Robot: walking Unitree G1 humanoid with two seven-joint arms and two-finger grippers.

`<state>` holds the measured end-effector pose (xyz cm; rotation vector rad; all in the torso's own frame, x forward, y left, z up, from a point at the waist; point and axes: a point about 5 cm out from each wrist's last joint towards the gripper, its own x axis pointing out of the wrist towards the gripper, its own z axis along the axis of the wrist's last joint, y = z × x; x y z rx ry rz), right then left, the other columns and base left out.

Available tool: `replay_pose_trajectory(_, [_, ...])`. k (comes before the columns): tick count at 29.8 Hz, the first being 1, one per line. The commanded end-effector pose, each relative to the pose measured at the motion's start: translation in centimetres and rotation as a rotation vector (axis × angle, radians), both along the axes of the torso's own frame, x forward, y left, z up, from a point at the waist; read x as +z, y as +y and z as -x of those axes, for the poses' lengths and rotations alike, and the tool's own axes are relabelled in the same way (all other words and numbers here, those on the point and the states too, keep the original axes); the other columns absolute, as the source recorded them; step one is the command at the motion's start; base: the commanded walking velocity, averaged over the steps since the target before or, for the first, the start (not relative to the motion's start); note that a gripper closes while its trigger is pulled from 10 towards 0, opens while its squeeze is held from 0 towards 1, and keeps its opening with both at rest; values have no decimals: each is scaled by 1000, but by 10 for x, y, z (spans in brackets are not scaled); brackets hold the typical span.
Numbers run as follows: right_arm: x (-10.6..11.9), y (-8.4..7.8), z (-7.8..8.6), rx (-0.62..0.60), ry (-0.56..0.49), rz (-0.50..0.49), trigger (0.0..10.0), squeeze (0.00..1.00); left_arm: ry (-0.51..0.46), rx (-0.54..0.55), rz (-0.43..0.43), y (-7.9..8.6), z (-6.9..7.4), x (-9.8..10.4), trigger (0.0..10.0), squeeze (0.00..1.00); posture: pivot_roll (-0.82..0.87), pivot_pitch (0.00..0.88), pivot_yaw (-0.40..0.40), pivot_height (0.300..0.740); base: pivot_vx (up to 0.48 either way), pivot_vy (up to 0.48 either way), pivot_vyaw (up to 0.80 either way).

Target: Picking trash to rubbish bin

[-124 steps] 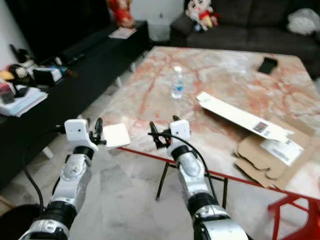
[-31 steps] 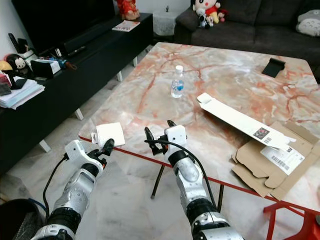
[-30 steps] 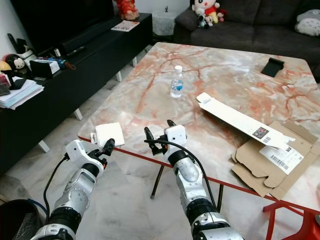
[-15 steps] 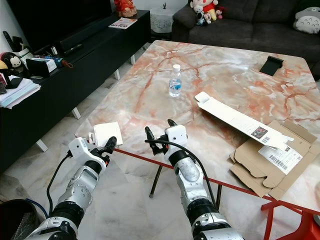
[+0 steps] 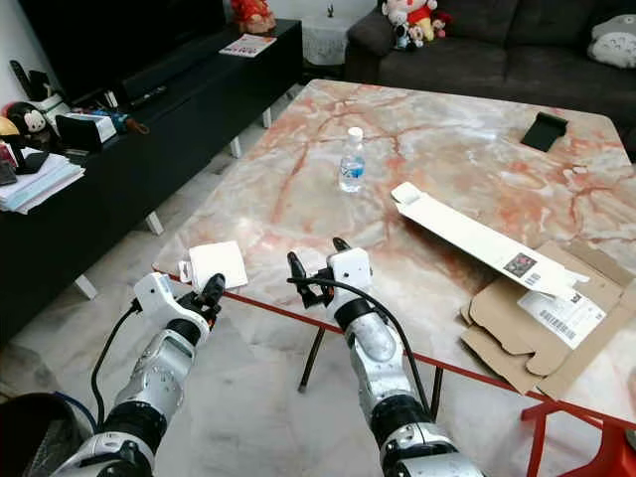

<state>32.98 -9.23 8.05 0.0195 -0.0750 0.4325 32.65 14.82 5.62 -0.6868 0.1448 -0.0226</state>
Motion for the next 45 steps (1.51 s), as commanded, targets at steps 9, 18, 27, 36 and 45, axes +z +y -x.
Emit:
replay_pose_trajectory(9, [4,6,-3,6,-3,-8,10000,0,-62,0,-40,4,3,10,0,0,64,0,49,740,0,0,0])
replay_pose_trajectory(18, [7,8,-6,-9,-3,-16,10000,0,-119,16,-179,9,-7,27,0,0,67,0,74,740,0,0,0])
replay_pose_trajectory(27, [8,6,-7,-24,-2,-16,10000,0,-192,-14,-476,3,-12,43,0,0,69,0,83,740,0,0,0])
replay_pose_trajectory(36, [6,6,-6,-34,8,-27,10000,0,-184,-29,-610,4,-10,39,10000,0,57,0,100,740,0,0,0])
replay_pose_trajectory(45, [4,5,-6,-54,27,-45,10000,0,-173,43,-666,15,-8,38,10000,0,53,0,103,740,0,0,0])
